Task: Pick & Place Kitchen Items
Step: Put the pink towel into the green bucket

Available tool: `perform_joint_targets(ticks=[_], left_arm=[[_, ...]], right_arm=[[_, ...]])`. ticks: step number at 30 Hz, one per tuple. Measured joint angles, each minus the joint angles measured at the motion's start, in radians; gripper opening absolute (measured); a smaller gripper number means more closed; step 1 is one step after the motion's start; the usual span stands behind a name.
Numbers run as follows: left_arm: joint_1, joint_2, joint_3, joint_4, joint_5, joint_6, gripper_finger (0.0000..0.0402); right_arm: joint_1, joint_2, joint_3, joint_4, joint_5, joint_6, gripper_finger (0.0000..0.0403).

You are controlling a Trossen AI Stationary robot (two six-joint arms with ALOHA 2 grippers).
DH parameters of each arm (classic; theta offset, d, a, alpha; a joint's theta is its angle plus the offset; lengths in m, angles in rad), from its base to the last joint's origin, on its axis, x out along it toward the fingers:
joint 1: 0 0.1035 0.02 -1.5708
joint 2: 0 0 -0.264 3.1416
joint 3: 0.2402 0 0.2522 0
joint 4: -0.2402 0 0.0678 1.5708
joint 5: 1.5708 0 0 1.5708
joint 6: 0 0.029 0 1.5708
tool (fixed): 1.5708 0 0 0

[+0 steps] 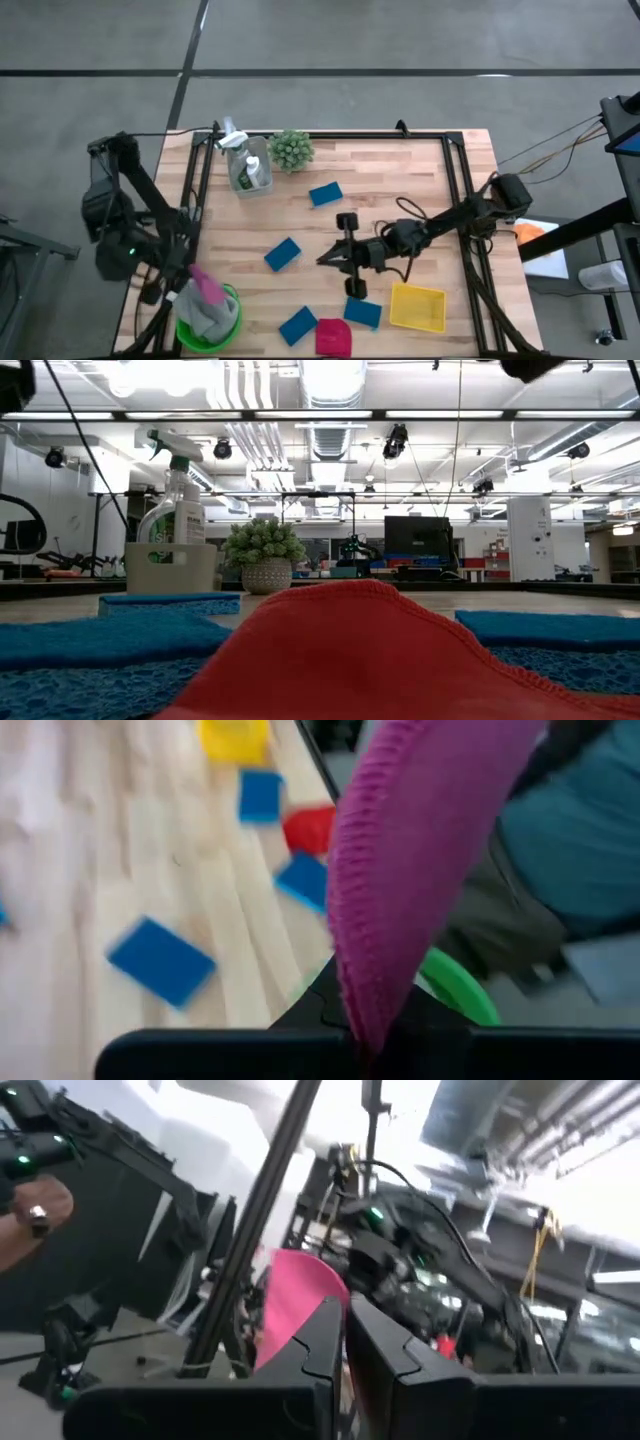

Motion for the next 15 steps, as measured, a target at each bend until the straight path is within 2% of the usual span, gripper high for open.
perform_joint_targets(ticks=[2,6,10,15], left_arm=[[-0.065,0.023,0.017,-0.031,0.015,-0.075,0.0],[-0.152,0.08,-0.002,0.061,0.079,-0.135,0.0],[-0.18,0.15,-0.025,0.123,0.099,-0.19,0.0],[-0.173,0.227,-0.085,0.138,0.168,-0.257,0.0]], right_arm=[[0.009,-0.04,-0.053,-0.004,0.032,0.023,0.0018],[0.038,-0.112,-0.139,-0.006,0.094,0.036,0.0018],[0.066,-0.148,-0.19,-0.011,0.168,0.036,0.0018],[0.084,-0.154,-0.21,-0.024,0.206,0.038,0.0018]])
